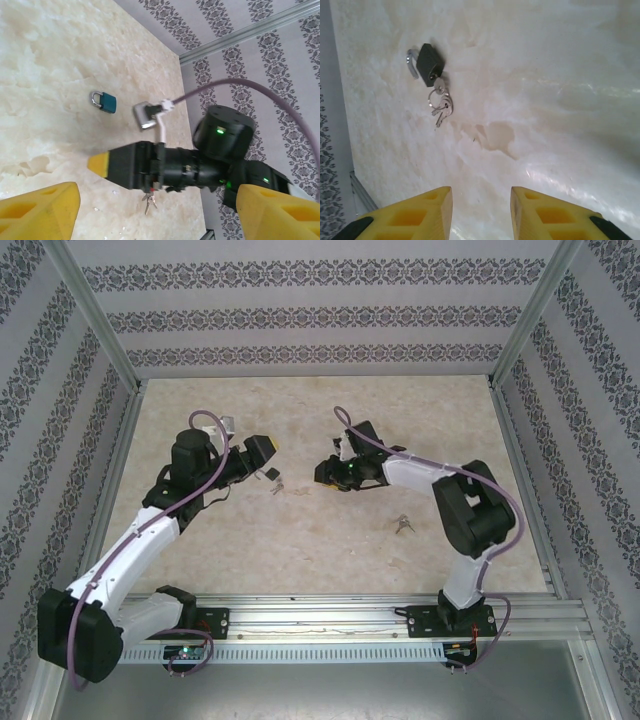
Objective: Unlock with the key
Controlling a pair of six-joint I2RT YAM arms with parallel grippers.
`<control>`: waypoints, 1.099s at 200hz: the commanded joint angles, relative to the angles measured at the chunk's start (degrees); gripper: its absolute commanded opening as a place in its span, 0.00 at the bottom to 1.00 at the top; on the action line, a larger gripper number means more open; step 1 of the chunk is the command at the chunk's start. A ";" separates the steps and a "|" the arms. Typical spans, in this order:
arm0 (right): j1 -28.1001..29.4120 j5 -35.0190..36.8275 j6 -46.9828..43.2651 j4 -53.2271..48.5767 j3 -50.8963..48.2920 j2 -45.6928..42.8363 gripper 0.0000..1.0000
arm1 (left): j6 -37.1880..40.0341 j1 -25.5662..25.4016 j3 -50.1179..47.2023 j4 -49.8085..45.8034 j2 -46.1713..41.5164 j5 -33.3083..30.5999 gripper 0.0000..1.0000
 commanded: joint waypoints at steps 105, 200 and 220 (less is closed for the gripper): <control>-8.80 33.42 -6.78 -29.90 -10.35 -25.52 0.35 | -2.73 -9.03 2.16 5.71 15.21 1.32 0.73; -12.56 34.40 -4.29 -31.75 -18.30 -29.34 0.36 | 2.99 -18.50 10.19 -1.25 23.31 -3.39 0.72; -12.58 34.63 -3.93 -31.31 -18.85 -27.88 0.36 | 2.76 -18.52 9.80 -1.30 23.14 -3.43 0.72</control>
